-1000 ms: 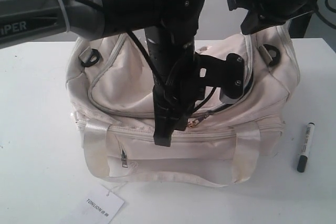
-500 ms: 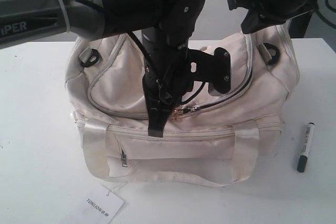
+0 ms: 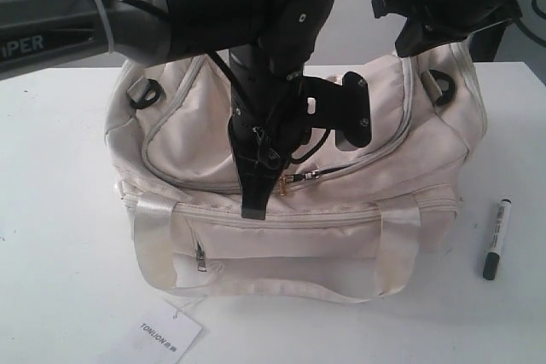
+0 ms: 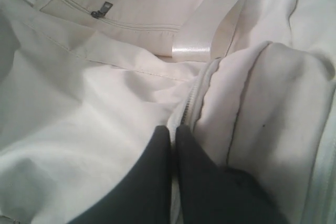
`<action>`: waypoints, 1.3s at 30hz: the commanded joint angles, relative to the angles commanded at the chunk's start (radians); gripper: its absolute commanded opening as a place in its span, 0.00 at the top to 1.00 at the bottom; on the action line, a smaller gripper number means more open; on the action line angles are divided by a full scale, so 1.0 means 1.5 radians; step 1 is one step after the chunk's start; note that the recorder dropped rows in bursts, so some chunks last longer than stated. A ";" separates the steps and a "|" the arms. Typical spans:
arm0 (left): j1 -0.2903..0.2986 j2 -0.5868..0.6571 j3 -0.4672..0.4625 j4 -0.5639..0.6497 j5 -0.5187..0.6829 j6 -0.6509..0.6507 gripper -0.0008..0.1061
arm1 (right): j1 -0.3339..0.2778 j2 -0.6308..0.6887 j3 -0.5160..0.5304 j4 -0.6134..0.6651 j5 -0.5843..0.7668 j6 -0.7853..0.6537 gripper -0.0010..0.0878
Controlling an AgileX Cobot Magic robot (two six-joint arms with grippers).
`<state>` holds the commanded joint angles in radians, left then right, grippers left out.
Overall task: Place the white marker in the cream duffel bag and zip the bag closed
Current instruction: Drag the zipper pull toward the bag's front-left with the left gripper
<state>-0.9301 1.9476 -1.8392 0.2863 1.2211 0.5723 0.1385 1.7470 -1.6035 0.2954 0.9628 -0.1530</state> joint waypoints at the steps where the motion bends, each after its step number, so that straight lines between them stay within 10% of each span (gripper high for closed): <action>1: 0.000 0.000 0.000 0.000 0.000 0.000 0.99 | 0.000 0.001 0.000 0.000 0.002 0.000 0.96; 14: 0.000 0.000 0.000 -0.001 0.000 0.000 0.99 | 0.000 -0.008 0.000 0.004 0.006 0.023 0.44; 22: 0.000 0.000 0.000 -0.023 0.000 0.000 0.99 | 0.000 0.028 0.000 0.017 -0.006 0.028 0.39; 26: 0.000 0.000 0.000 -0.025 0.000 0.000 0.99 | 0.000 0.047 0.000 0.017 0.015 0.028 0.47; 33: 0.000 0.000 0.000 -0.028 0.000 0.000 0.99 | 0.000 0.054 0.000 0.016 0.023 0.018 0.99; 39: 0.000 0.000 0.000 -0.019 0.000 0.000 0.99 | 0.000 0.054 0.000 0.014 0.021 0.013 0.99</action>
<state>-0.9301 1.9476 -1.8392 0.2572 1.2211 0.5723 0.1385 1.8273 -1.6035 0.3160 0.9948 -0.1335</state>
